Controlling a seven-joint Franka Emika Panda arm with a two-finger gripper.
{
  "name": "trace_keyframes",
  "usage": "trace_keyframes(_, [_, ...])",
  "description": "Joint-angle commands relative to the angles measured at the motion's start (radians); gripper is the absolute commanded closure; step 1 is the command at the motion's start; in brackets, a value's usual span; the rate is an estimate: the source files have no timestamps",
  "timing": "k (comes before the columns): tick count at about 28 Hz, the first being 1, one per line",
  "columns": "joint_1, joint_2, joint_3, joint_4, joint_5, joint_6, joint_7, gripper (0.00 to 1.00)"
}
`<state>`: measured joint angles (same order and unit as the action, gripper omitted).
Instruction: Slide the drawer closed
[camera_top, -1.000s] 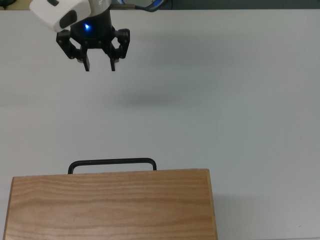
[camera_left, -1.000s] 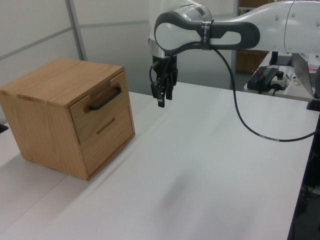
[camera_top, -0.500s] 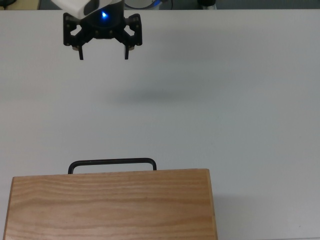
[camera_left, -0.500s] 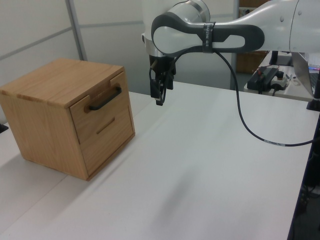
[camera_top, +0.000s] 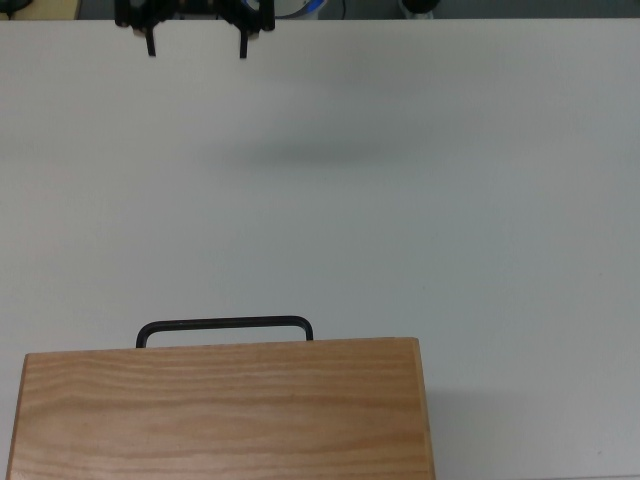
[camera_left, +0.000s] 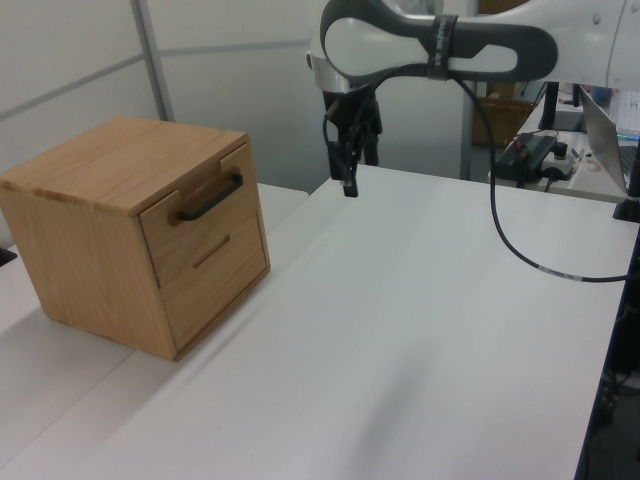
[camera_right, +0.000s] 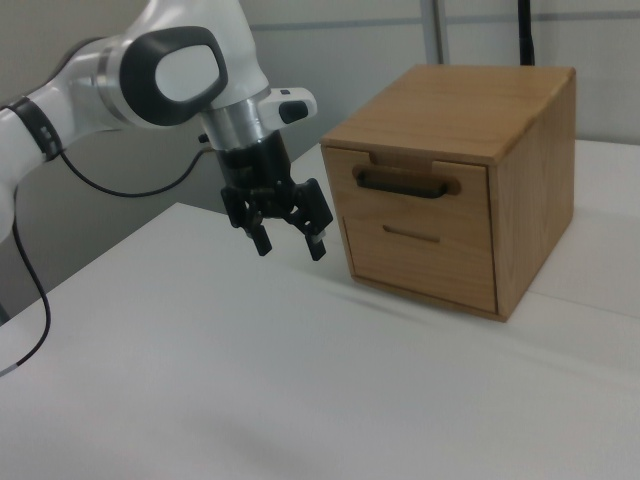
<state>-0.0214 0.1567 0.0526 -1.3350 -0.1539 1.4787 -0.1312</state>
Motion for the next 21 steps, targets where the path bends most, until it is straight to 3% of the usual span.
trace_keyframes(1, [0.005,-0.048,-0.008,-0.012,-0.006,-0.08,-0.008,0.0])
trace_keyframes(5, [0.005,-0.055,-0.003,-0.012,-0.012,-0.169,-0.002,0.0])
trace_keyframes(21, [0.012,-0.06,0.006,-0.012,-0.013,-0.172,-0.034,0.0])
